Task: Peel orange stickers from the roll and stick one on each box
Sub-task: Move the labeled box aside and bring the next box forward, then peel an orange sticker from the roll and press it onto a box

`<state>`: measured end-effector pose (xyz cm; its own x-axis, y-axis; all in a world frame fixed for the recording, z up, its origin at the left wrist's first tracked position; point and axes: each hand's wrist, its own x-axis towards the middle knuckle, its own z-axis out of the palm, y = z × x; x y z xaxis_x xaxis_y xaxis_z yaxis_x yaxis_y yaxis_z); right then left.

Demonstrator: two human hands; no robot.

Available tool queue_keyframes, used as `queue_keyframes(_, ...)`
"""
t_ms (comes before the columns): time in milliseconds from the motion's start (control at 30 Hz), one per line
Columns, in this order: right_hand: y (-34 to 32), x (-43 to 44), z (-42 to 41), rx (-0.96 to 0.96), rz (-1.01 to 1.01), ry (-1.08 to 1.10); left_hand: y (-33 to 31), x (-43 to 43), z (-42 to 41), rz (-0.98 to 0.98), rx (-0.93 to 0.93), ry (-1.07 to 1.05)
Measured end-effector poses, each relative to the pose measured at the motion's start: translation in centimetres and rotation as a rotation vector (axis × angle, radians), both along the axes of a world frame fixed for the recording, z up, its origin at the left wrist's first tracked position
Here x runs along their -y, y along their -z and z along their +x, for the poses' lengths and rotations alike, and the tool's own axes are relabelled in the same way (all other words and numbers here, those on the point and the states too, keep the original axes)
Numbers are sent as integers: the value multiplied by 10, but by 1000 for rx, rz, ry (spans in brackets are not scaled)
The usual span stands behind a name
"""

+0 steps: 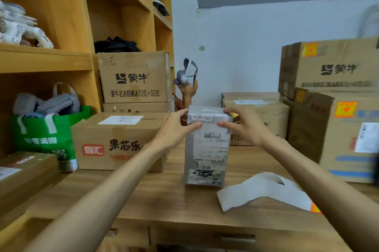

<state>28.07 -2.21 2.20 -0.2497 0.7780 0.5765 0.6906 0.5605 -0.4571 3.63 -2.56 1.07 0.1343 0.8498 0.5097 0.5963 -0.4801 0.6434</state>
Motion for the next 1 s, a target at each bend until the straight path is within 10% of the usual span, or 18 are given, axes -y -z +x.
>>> queue_keyframes(767, 44, -29, 32, -24, 113, 116, 29, -32, 49, 65, -94, -25)
queue_keyframes(1000, 40, 5, 64, 142, 168, 262, 24, -21, 59, 594, -538, -49)
